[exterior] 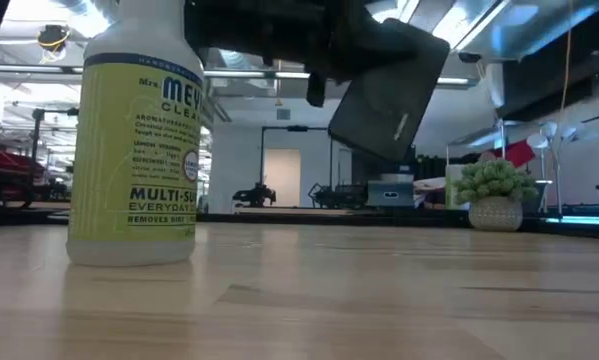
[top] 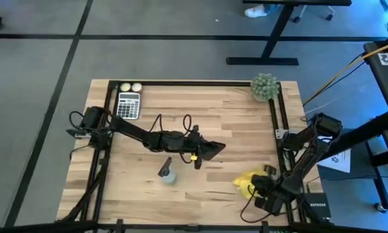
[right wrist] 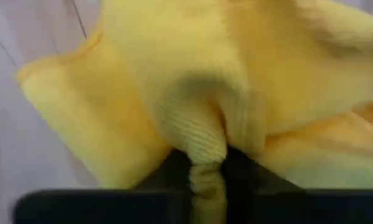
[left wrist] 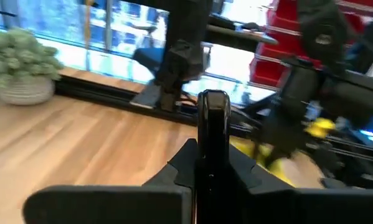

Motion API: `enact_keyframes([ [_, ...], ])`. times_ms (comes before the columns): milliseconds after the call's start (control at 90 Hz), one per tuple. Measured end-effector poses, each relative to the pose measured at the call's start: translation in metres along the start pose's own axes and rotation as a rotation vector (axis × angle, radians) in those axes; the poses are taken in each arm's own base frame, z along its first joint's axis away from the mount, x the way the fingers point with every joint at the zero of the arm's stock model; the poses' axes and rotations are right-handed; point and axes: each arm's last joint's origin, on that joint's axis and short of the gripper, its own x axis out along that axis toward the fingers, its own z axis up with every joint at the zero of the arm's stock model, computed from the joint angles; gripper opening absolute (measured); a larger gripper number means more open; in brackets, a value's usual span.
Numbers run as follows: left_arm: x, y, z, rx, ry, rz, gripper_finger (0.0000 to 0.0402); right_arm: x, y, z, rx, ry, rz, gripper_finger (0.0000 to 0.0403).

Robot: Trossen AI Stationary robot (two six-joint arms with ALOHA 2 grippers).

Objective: Apply microfiber cloth
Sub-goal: Wipe the back of the black cellphone with the yellow microfiber cloth

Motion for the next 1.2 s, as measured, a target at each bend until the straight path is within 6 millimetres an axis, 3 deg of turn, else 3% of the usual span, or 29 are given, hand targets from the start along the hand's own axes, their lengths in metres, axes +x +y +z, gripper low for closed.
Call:
enact_keyframes([
  [122, 0.001, 0.005, 0.001, -0.037, -0.007, 0.031, 0.0015, -0.018, 0.011, 0.032, -0.06, -0.344, -0.065, 0.0018],
  [311, 0.002, 0.008, 0.004, -0.121, -0.03, 0.036, 0.0015, -0.042, 0.008, 0.089, -0.124, -0.73, -0.341, 0.0009],
  [489, 0.001, 0.005, 0.01, -0.216, -0.089, -0.025, 0.0015, -0.034, -0.007, 0.135, -0.188, -0.713, -0.499, 0.0007],
  [656, 0.001, 0.004, 0.012, -0.261, -0.109, -0.039, 0.0015, -0.024, -0.018, 0.159, -0.156, -0.666, -0.497, 0.0007],
  [833, 0.0, 0.002, 0.012, -0.28, -0.102, -0.067, 0.0015, -0.019, -0.009, 0.161, -0.198, -0.607, -0.37, 0.0007],
  [1000, 0.0, 0.001, 0.016, -0.295, -0.14, -0.084, 0.0015, -0.029, -0.006, 0.155, -0.255, -0.62, -0.425, 0.0007],
  [1111, -0.001, 0.0, 0.021, -0.313, -0.171, -0.095, 0.0015, -0.043, -0.007, 0.171, -0.232, -0.684, -0.49, 0.0007],
  [1200, -0.001, 0.001, 0.022, -0.315, -0.179, -0.097, 0.0015, -0.039, -0.011, 0.181, -0.215, -0.668, -0.457, 0.0007],
])
